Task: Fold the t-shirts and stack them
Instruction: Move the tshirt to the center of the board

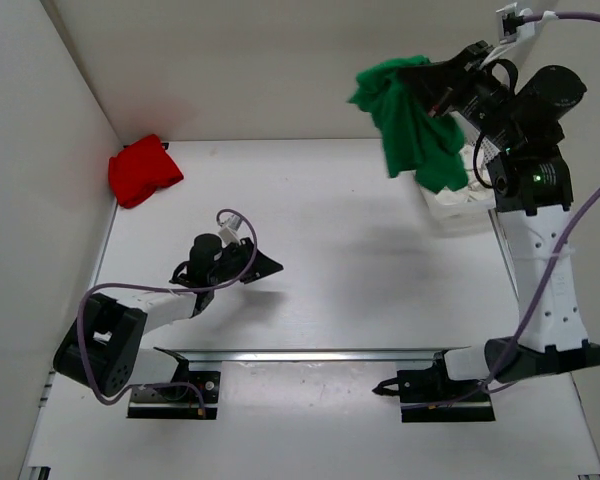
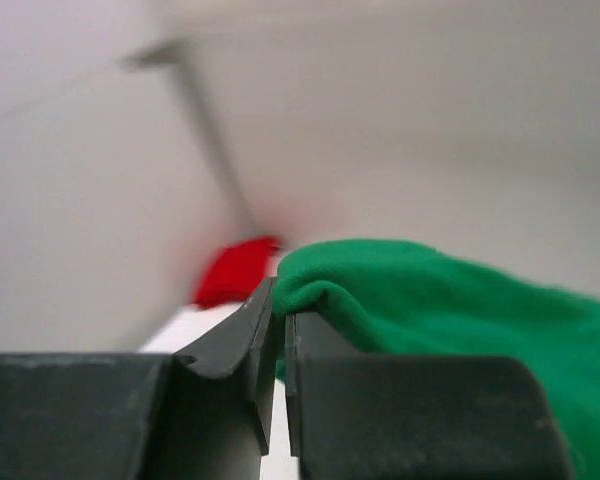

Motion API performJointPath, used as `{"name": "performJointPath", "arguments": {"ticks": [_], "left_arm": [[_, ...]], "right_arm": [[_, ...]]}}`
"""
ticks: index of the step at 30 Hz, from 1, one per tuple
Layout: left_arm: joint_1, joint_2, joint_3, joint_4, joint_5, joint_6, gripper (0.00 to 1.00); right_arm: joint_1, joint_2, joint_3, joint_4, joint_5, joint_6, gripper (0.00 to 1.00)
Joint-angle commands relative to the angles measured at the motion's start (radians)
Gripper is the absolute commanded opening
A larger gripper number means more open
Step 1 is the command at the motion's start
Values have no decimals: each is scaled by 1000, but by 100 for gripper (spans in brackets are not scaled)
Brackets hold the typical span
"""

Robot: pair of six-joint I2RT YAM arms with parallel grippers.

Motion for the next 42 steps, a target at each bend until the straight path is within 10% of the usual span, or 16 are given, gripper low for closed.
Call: {"name": "performJointPath", "arguments": {"ticks": [1,5,12,20,31,37,42], "left_arm": [[78,-33,12,-49,21,-6,26],[193,-114,-34,-82,2,-18,29],[375,-284,-128,-148,-4,-14,32],[328,-321,-89,-302,-140,106,34],[-138,-413,-51,-633,-512,279,37],[-195,-515,-112,-759,-516,250,42],[-295,-565,-157,-837,-516,189,45]], "right_arm": [[123,-32,70,70,-130,20,0],[107,-69,-40,197,-246,119,0],[51,-121,-914,759,-267,399,4],[83,28,-1045,657,-157,337,50],[254,-400,-1465,333,301,195,5],[333,-653,-1527,104,505,193,50],[307,-609,-1536,67,476,170,51]]}}
